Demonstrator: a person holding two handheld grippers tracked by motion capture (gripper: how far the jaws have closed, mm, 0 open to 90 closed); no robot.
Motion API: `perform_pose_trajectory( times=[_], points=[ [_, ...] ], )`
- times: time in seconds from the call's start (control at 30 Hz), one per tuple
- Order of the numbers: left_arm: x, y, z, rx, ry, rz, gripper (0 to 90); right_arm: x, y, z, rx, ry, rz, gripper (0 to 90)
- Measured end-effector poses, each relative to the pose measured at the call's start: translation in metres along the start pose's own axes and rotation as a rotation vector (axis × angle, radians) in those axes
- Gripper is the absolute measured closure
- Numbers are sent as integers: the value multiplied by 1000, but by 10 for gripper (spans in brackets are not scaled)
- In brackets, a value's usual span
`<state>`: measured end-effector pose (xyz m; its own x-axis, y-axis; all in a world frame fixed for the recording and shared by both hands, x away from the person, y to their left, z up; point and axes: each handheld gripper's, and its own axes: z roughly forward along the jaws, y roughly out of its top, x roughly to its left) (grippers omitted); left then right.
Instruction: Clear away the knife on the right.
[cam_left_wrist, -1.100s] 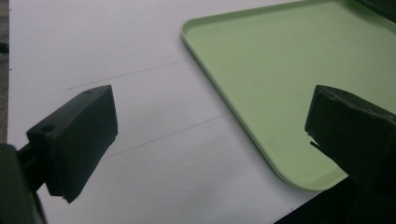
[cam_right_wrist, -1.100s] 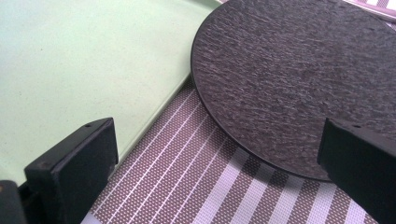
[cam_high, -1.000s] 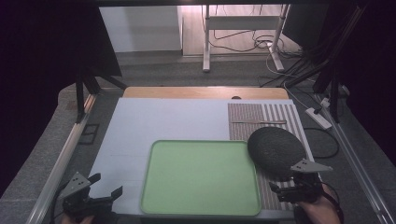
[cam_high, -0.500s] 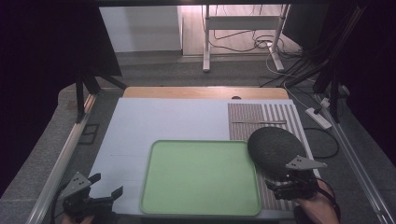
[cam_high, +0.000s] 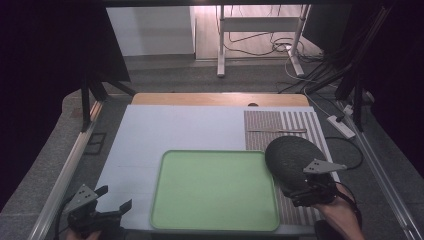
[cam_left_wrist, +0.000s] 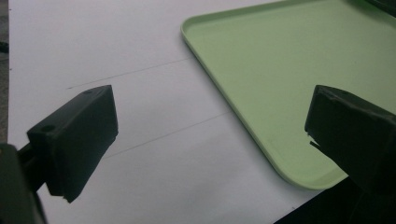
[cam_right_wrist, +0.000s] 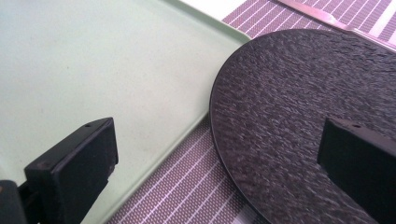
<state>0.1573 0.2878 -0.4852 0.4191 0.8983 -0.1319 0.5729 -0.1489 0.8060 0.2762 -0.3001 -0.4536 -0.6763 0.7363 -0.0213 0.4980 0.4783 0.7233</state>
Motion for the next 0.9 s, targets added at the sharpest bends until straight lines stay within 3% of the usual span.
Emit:
perform_pose_trajectory(
  times=[0.37,0.9],
  points=[
    [0,0,1,3,-2,-3,35,-9,10,5,-28,5,14,0],
    [1,1,1,6,-8,-6,35,-23,26,31,8,11,39,0]
  ],
)
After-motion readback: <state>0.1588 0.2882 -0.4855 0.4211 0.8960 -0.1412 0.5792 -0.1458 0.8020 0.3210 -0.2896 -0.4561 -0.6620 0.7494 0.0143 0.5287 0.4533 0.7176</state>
